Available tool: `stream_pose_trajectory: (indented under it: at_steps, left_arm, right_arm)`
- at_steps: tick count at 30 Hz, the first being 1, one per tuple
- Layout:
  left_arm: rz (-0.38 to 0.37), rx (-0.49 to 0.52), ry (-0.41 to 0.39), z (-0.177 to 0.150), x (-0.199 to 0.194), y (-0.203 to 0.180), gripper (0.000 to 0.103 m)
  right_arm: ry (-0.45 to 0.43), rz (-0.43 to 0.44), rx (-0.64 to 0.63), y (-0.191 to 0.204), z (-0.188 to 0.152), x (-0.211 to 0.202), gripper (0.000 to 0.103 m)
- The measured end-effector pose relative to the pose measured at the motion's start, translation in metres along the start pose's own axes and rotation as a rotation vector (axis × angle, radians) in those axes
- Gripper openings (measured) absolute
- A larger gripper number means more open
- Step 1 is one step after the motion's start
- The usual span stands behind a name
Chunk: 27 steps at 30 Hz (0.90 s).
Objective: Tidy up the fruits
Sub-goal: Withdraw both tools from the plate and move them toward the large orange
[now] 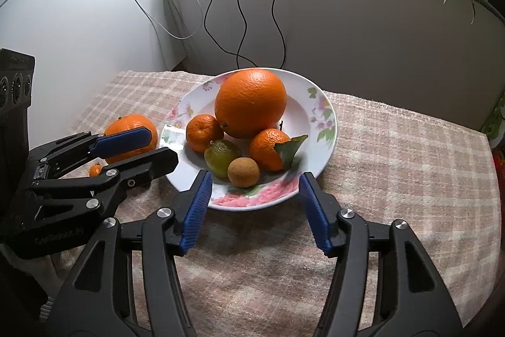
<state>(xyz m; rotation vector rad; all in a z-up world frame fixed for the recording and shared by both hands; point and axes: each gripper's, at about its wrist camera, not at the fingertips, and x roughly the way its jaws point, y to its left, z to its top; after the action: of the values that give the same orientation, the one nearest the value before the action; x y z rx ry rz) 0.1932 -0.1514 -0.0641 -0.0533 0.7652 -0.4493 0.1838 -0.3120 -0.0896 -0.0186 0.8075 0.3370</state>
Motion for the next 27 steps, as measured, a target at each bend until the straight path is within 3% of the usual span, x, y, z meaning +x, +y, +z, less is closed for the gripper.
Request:
stream_pose_trajectory:
  at_steps: [3,8,15,27]
  left_arm:
    - [0.003,-0.008,-0.005,-0.001,-0.005,0.002,0.051]
    - [0.006,-0.034,-0.017,-0.003,-0.015,0.011,0.065]
    - [0.014,-0.053,-0.027,-0.010,-0.034,0.021,0.071]
    - [0.062,-0.119,-0.028,-0.033,-0.063,0.064,0.071]
  right_arm:
    - [-0.008,-0.003,-0.004,0.003,0.000,-0.004,0.066]
    - [-0.020,0.000,-0.002,0.005,0.001,-0.011,0.074]
    - [-0.028,0.021,-0.008,0.016,0.004,-0.018,0.089]
    - [-0.019,0.117,0.004,0.036,0.009,-0.023,0.091]
